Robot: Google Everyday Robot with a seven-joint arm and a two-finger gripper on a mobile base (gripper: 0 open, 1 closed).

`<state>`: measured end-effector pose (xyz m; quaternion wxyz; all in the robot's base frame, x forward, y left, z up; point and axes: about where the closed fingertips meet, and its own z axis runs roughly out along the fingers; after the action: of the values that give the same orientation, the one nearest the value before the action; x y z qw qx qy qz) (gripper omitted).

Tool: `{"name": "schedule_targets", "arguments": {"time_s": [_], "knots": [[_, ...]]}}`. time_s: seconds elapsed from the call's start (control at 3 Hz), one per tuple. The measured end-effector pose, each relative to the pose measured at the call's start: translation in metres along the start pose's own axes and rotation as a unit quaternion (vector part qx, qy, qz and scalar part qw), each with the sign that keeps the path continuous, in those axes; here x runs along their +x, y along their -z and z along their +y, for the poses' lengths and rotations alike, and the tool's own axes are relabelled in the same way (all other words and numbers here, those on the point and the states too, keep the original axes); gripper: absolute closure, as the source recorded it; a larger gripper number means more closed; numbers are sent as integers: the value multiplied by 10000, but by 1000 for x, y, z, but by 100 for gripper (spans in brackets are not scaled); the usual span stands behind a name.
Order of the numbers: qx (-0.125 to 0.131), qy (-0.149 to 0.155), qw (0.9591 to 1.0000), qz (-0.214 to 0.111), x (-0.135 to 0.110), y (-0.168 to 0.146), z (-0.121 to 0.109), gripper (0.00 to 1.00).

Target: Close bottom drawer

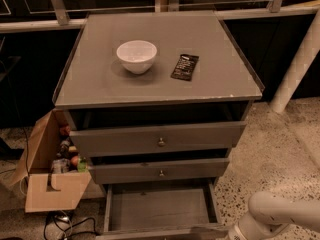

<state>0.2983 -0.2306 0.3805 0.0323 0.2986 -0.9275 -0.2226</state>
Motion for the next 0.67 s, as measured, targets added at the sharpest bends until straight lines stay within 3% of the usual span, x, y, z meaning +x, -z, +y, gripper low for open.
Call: {"name": "schedule_targets", "arguments": {"time_s": [0.33,0.67], "knots": [[-1,-1,10000,-1,0,0,0,100],[-253,-192,9990,-302,1,-19,-14,100]]}}
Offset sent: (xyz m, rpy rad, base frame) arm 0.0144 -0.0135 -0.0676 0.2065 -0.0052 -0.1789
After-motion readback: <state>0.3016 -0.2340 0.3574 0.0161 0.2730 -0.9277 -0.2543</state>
